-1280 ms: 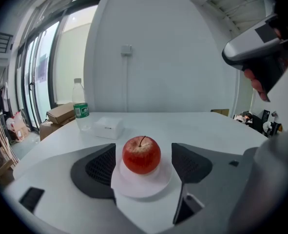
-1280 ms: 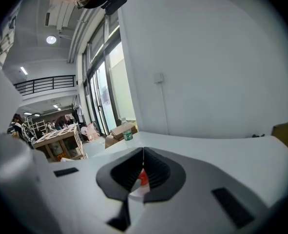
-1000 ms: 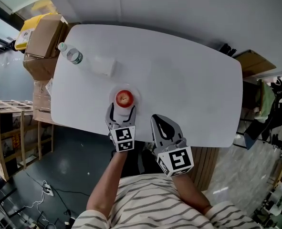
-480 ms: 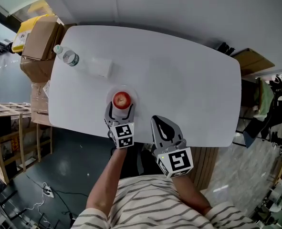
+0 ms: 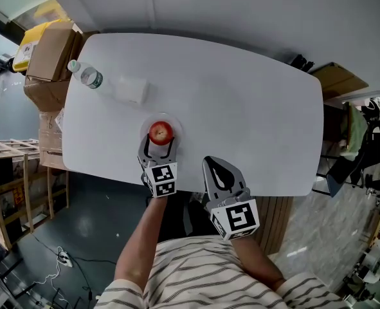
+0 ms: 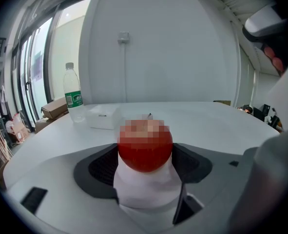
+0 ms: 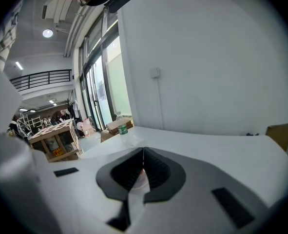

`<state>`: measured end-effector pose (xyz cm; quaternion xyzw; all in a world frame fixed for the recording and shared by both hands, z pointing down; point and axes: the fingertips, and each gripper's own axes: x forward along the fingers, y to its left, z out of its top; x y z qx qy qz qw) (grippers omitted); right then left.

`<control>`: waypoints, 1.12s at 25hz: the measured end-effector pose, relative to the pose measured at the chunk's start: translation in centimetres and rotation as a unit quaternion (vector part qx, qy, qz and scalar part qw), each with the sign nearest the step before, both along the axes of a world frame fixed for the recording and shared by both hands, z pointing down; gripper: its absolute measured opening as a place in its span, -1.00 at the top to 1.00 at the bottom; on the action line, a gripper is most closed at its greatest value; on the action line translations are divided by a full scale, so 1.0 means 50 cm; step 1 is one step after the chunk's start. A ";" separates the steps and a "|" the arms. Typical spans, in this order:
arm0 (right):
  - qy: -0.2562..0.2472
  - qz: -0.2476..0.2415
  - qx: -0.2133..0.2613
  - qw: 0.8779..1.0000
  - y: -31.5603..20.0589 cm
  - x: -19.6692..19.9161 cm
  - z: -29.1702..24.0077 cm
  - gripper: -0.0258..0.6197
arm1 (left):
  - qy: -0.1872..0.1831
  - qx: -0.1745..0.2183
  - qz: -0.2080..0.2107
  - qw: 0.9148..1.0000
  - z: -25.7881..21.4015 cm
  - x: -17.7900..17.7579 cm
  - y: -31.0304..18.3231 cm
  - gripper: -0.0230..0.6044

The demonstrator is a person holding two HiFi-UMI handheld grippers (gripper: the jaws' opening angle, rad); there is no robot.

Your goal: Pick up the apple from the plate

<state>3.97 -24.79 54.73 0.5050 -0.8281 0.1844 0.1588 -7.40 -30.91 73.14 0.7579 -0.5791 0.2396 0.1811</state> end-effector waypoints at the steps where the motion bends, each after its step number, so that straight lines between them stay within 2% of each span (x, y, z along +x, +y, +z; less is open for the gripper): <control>1: 0.000 0.000 0.000 1.000 0.001 0.001 0.000 0.88 | 0.002 -0.001 -0.001 1.000 -0.001 -0.001 0.001 -0.20; 11: -0.003 -0.011 0.004 1.000 0.012 -0.005 -0.009 0.88 | 0.018 -0.003 -0.024 1.000 -0.048 -0.016 0.023 -0.20; 19: -0.012 -0.008 0.024 1.000 0.013 -0.009 -0.046 0.88 | 0.028 0.000 -0.043 0.999 -0.129 -0.034 0.052 -0.20; 28: -0.021 -0.020 0.041 0.999 0.021 -0.010 -0.107 0.88 | 0.040 0.043 -0.041 0.997 -0.284 -0.024 0.082 -0.20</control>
